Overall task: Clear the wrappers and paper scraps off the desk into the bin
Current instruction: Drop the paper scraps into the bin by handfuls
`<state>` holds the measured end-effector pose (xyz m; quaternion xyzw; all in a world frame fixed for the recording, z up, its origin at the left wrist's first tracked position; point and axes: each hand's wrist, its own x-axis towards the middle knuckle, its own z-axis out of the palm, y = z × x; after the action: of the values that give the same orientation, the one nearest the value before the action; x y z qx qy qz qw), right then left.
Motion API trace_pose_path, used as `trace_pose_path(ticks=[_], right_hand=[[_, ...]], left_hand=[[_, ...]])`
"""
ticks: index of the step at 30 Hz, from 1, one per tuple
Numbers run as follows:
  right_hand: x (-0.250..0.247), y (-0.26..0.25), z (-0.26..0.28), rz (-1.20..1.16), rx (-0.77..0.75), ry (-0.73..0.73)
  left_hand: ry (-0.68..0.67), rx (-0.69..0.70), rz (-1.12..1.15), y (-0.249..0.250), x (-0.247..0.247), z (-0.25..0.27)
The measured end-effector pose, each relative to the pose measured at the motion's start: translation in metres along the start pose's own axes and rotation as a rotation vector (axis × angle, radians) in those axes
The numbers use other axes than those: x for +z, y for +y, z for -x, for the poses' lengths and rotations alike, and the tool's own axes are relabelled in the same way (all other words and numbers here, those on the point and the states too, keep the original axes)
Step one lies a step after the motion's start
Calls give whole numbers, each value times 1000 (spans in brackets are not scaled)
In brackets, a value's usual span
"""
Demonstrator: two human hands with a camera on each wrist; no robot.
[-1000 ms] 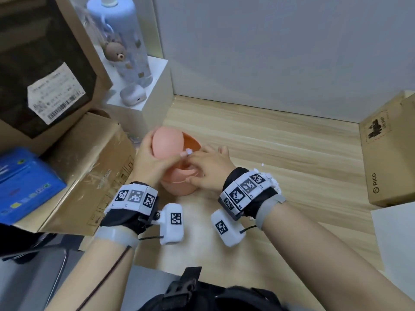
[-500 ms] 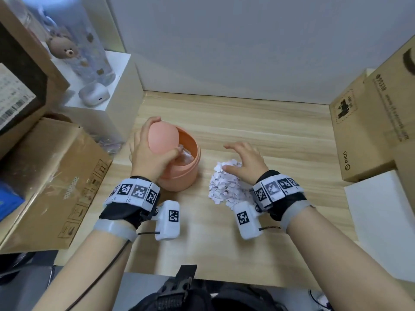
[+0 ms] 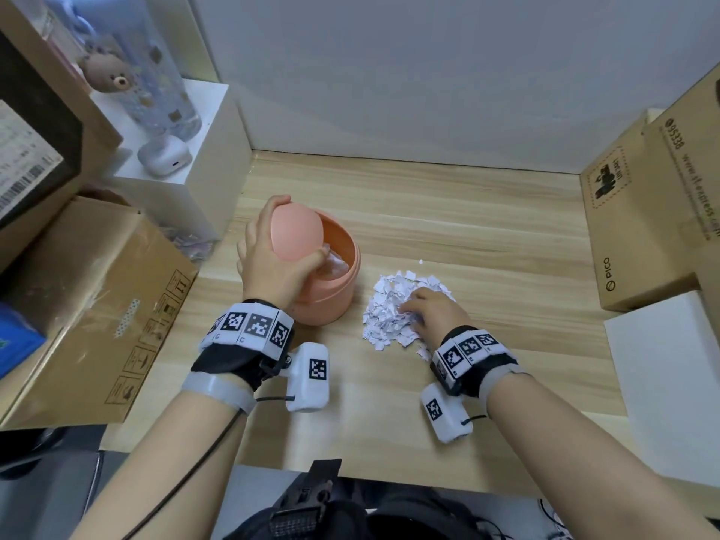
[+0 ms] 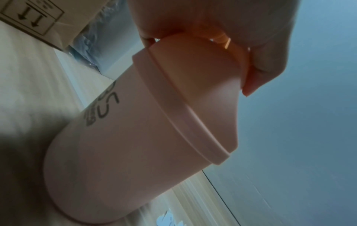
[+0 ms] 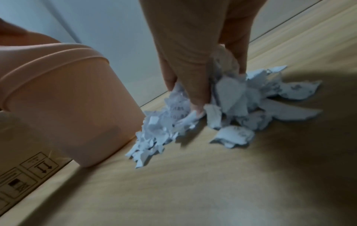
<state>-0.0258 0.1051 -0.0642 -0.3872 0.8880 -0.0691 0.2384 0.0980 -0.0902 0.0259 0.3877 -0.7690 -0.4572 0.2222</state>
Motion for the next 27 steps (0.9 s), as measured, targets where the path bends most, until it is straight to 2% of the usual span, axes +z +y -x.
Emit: trace_pose_path(ticks=[4,7,11,13,19,25,27], right_hand=[[-11,0,-1,-109,48,51],[-32,-7,1,-219,97,162],[-81,-37,3,-510,14,261],[-103,-58,-1,-563,-52,261],[-122,-115,-24,-334,-143,98],[-113,-142,-39,-228,-52,142],[-110,-143,-41,-220,-51,117]], left_hand=[[3,-10,5,-1,0,0],[-2,-17,1,-1,0,0],[-13,-26,7,1,-1,0],[-23,-35,17,2,-1,1],[-67,-69,15,5,-3,0],[-68,-77,16,3,-4,-2],[-69,-84,18,2,-4,-2]])
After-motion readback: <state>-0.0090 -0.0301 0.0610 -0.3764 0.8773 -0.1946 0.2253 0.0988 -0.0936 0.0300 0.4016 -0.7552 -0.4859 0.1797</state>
